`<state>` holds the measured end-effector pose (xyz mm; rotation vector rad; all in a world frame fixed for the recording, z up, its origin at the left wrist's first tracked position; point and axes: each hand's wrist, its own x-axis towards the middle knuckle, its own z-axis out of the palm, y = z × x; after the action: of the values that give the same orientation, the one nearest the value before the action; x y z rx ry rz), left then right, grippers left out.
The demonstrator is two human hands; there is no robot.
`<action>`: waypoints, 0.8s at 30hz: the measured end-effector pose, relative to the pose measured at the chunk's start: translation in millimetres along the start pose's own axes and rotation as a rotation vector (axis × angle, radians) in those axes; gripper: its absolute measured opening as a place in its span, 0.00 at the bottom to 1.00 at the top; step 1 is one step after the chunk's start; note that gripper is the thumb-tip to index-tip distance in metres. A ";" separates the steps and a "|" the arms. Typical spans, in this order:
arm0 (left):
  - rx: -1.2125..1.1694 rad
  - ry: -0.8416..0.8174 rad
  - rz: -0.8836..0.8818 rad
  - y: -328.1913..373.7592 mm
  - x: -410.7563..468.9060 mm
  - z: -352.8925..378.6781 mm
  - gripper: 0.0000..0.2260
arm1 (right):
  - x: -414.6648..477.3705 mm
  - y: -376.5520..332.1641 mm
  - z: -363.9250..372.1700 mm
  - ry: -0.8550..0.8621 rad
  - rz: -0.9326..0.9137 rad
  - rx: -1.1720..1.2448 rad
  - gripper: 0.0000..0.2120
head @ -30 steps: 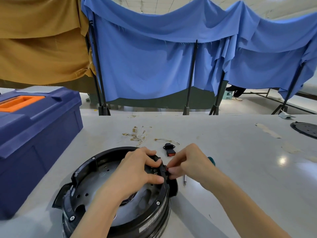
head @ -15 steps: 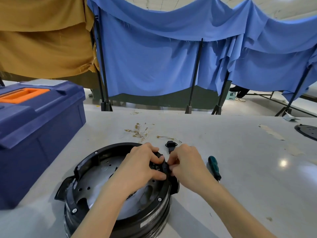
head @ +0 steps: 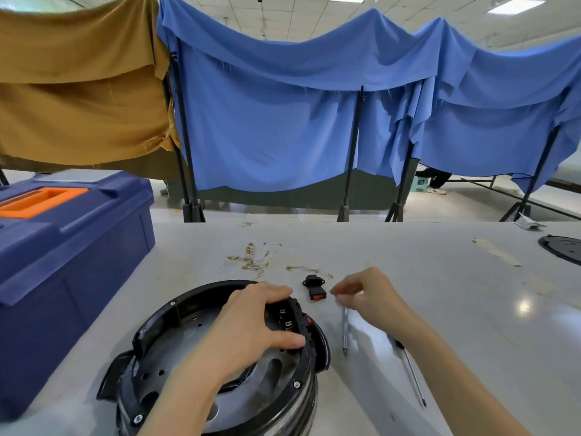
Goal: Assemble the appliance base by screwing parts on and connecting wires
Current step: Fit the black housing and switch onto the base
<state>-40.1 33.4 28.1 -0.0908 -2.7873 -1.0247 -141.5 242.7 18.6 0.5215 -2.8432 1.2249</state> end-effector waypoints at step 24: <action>0.029 -0.039 0.001 0.7 -1.5 -0.7 0.32 | 6.0 17.9 4.7 0.174 0.036 0.175 0.17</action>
<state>-38.4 33.5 28.9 -0.1088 -2.8358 -0.9922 -152.0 249.0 3.5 0.3474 -2.6289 1.4559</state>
